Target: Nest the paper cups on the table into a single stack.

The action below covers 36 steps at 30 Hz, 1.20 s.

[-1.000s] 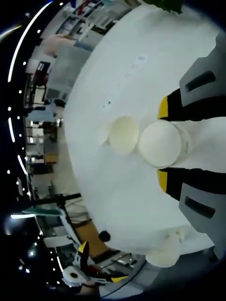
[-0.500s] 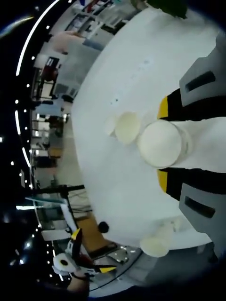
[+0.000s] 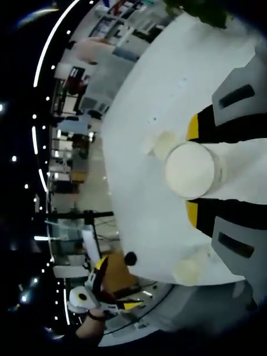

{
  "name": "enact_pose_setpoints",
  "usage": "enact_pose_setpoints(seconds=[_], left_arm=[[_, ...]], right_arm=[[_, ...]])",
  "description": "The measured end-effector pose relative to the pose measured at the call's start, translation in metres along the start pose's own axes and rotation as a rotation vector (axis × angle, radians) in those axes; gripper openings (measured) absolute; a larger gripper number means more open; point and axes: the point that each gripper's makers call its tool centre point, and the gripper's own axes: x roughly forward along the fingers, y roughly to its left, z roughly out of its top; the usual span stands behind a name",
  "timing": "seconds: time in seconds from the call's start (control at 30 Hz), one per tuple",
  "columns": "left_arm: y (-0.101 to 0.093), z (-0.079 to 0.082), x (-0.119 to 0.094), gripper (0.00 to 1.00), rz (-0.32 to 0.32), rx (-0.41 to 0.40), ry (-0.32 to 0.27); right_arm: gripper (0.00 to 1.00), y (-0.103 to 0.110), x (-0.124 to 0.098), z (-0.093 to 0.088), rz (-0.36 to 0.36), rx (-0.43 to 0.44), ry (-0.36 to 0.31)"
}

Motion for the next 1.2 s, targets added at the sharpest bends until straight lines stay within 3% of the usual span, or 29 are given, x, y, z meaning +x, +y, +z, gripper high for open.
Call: enact_pose_setpoints(seconds=[0.1, 0.37, 0.8, 1.2], left_arm=[[-0.002, -0.003, 0.001, 0.99, -0.005, -0.031, 0.021], [-0.008, -0.001, 0.001, 0.99, -0.018, -0.019, 0.028], [-0.017, 0.001, 0.002, 0.99, -0.027, -0.033, 0.019], [-0.026, 0.001, 0.006, 0.99, -0.051, -0.058, 0.023]], right_arm=[[0.35, 0.004, -0.005, 0.007, 0.003, -0.009, -0.02], [0.35, 0.011, -0.022, 0.025, 0.016, 0.001, -0.088], [0.35, 0.043, -0.058, 0.074, 0.045, -0.032, -0.21], [0.35, 0.072, -0.075, 0.091, 0.087, 0.001, -0.288]])
